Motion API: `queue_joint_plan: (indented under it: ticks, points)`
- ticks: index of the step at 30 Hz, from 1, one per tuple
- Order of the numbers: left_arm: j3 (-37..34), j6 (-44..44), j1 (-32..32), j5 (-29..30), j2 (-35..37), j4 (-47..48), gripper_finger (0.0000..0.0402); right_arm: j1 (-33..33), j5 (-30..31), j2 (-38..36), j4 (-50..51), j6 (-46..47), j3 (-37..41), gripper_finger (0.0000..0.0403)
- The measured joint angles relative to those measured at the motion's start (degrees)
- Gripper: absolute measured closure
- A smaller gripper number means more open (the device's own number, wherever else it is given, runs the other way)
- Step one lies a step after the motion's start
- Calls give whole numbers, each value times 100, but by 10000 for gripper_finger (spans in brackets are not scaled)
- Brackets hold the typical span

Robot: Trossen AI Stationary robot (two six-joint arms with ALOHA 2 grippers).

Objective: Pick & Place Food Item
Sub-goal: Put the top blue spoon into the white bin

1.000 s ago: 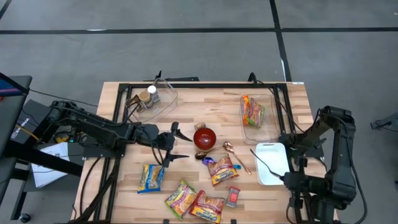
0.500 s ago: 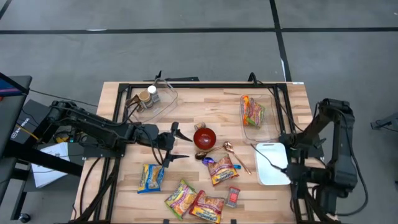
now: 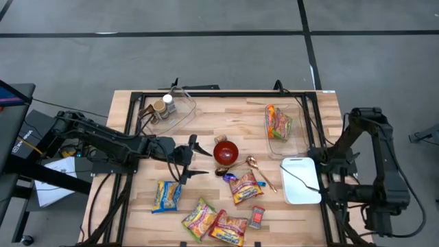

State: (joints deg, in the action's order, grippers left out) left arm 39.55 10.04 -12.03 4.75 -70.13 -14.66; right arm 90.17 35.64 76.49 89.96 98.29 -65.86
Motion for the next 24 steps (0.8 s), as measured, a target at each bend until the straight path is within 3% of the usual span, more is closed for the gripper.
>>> queue_joint_plan:
  ticks: [12, 24]
  points:
    - [0, -98, 0, 20, 0, 0, 105, 480, -176, -45, 5, 770, 191, 403]
    - [0, -96, 0, 15, 0, 0, 105, 407, -444, -26, 5, 976, 470, 403]
